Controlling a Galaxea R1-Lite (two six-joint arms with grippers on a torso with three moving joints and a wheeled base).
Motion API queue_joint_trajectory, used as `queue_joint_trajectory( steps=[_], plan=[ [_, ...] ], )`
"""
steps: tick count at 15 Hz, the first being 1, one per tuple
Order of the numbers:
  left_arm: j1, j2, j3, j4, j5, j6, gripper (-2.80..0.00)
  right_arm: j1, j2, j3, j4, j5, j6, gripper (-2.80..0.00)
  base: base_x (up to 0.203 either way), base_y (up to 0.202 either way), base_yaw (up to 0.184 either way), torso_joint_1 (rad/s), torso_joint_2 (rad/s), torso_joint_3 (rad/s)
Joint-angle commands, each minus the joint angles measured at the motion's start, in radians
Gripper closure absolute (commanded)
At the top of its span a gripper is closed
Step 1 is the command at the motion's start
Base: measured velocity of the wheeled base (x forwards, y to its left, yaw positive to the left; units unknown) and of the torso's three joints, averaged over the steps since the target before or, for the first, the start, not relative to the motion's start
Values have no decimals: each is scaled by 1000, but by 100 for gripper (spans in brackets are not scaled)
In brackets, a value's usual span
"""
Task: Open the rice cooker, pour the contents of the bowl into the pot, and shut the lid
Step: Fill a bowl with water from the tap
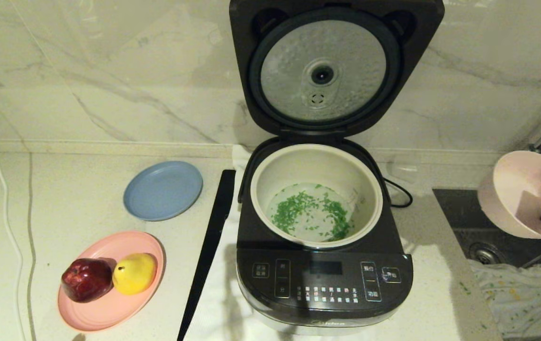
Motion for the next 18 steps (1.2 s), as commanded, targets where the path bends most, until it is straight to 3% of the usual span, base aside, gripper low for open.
queue_joint_trajectory(
  steps=[1, 4, 10, 13, 18],
  plan=[
    [0, 0, 5, 0, 0, 0, 0, -244, 65, 30, 8, 131, -7, 0, 0, 0, 0, 0, 0, 0],
    [0, 0, 5, 0, 0, 0, 0, -458, 212, 40, -10, 229, -45, 0, 0, 0, 0, 0, 0, 0],
    [0, 0, 5, 0, 0, 0, 0, -704, 466, -34, -100, 264, -63, 0, 0, 0, 0, 0, 0, 0],
    [0, 0, 5, 0, 0, 0, 0, -811, 607, -109, -130, 262, -68, 0, 0, 0, 0, 0, 0, 0],
    [0, 0, 5, 0, 0, 0, 0, -908, 778, -226, -240, 265, -65, 0, 0, 0, 0, 0, 0, 0]
  ],
)
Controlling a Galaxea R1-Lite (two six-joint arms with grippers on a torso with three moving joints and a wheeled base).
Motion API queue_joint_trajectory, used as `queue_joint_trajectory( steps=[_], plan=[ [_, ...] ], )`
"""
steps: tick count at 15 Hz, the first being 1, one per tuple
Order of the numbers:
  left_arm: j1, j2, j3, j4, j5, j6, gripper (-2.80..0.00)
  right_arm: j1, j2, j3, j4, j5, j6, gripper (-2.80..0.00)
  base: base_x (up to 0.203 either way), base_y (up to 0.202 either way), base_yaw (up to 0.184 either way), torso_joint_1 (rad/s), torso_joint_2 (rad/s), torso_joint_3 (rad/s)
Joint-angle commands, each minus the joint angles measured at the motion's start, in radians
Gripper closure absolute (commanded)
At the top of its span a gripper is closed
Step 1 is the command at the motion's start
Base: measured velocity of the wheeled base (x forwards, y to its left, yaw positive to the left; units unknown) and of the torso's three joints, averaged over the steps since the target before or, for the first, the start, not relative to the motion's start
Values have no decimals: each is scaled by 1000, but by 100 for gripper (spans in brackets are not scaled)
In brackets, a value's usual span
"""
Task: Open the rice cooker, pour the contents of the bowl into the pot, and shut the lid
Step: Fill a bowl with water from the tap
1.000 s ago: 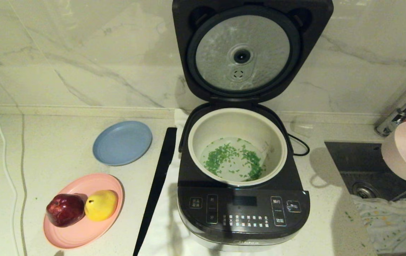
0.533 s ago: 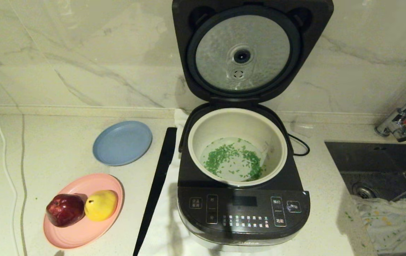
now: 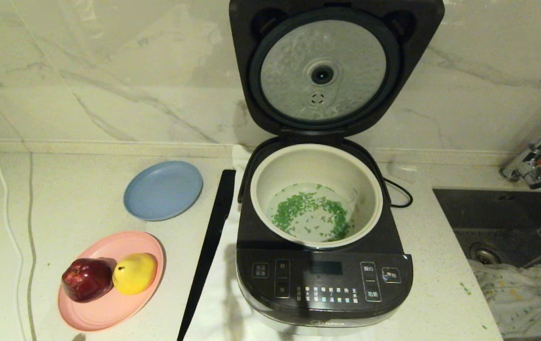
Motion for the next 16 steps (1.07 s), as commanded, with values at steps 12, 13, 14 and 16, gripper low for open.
queue_joint_trajectory(
  steps=[12, 13, 14, 16],
  plan=[
    [0, 0, 5, 0, -1, 1, 0, -9, 344, -269, -40, 2, 40, 0, 0, 0, 0, 0, 0, 0],
    [0, 0, 5, 0, -1, 1, 0, -2, 362, -283, -40, 0, 40, 0, 0, 0, 0, 0, 0, 0],
    [0, 0, 5, 0, 0, 1, 0, 8, 379, -297, -41, -2, 53, 0, 0, 0, 0, 0, 0, 0],
    [0, 0, 5, 0, -1, 1, 0, 32, 411, -343, -42, -13, 86, 0, 0, 0, 0, 0, 0, 0]
  ],
)
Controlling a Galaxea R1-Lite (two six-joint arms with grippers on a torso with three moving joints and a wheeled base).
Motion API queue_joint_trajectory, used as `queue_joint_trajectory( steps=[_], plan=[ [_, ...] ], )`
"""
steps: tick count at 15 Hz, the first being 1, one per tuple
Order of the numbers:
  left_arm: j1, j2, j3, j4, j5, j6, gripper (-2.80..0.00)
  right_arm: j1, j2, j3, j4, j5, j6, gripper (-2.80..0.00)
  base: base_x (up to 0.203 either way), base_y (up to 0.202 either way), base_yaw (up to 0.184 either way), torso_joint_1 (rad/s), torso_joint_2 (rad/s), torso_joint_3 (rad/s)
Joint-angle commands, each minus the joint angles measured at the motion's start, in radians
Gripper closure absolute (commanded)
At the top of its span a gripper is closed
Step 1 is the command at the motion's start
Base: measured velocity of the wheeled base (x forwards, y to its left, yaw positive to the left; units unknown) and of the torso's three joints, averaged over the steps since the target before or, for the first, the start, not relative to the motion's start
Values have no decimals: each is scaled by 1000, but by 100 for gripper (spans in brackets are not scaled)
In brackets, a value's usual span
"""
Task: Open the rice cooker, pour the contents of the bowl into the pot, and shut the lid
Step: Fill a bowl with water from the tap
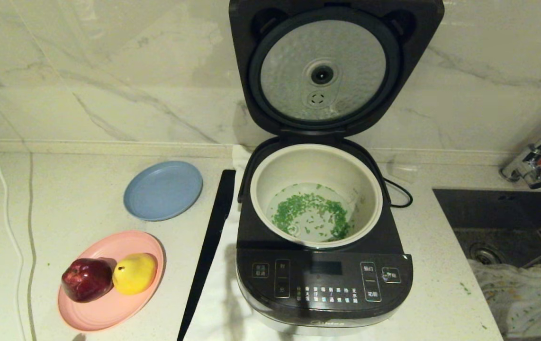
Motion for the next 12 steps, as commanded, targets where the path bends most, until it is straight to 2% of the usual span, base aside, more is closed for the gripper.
queue_joint_trajectory(
  steps=[1, 7, 12],
  plan=[
    [0, 0, 5, 0, 0, 1, 0, 32, 53, -43, 3, -8, 15, 0, 0, 0, 0, 0, 0, 0],
    [0, 0, 5, 0, 0, 1, 0, 89, 104, -153, 4, -28, 65, 0, 0, 0, 0, 0, 0, 0],
    [0, 1, 5, 0, 0, 1, 0, 106, 159, -246, 6, -61, 96, 0, 0, 0, 0, 0, 0, 0]
  ],
)
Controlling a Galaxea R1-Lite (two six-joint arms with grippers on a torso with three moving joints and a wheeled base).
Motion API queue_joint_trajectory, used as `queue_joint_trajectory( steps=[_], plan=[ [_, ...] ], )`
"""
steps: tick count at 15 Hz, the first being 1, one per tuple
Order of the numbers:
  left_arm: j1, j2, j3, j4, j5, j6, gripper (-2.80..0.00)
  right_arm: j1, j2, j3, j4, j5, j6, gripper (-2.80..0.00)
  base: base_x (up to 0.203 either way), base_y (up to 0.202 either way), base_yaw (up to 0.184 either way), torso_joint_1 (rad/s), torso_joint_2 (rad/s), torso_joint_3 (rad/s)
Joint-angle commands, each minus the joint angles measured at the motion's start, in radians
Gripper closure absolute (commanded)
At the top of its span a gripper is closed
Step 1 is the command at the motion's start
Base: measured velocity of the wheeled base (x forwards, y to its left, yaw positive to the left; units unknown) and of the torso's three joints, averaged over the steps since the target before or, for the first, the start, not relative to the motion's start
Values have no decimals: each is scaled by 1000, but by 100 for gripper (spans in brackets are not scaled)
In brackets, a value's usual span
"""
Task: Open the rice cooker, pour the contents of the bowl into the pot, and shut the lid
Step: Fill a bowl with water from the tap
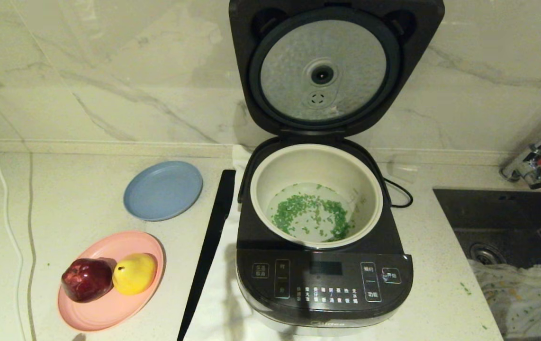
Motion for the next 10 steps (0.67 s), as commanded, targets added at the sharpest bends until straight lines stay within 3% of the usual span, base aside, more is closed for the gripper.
queue_joint_trajectory(
  steps=[1, 10],
  plan=[
    [0, 0, 5, 0, 0, 1, 0, 7, 23, -21, 2, 1, 4, 0, 0, 0, 0, 0, 0, 0],
    [0, 0, 5, 0, 0, 1, 0, 15, 5, -12, 23, 0, 6, 0, 0, 0, 0, 0, 0, 0]
  ],
)
